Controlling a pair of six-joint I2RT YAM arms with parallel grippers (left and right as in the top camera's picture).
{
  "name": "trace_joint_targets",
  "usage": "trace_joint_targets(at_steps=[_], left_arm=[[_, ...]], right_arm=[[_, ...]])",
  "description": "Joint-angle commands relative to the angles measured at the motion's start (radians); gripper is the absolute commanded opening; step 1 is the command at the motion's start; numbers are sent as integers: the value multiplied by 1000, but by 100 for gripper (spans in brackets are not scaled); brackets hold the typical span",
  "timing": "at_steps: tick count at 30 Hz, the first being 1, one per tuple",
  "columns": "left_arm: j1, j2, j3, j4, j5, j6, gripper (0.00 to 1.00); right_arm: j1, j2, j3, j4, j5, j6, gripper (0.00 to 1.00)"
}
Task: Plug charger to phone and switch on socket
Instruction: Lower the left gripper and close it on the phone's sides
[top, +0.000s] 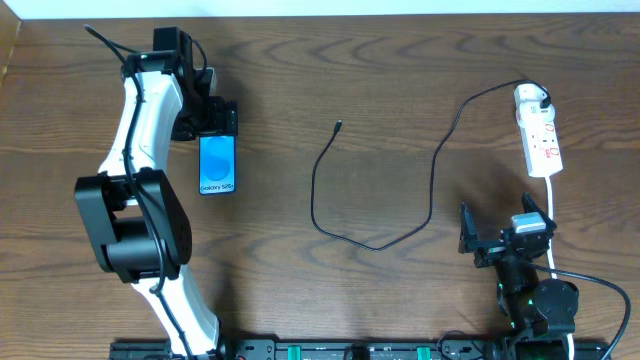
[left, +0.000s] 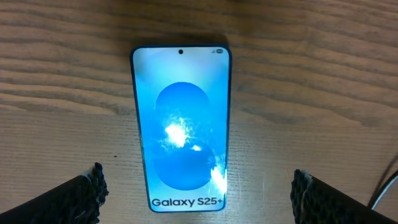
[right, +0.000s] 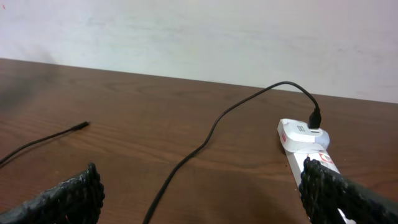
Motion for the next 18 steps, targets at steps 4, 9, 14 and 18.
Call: trace_joint_targets(at_steps=[4,9,14,18], left_arm=[[36,31,-6,25,-9,-8,96],[32,64,-6,22,-1,-9,96],[27,75,-6,20,2,-10,96],[28,77,-8,16,2,-14,96]], right_arm=[[-4,-1,-2,-4,4,13,99],[-4,-1,-2,-4,4,13,99],[-4,-1,-2,-4,4,13,99],[-4,-1,-2,-4,4,13,99]])
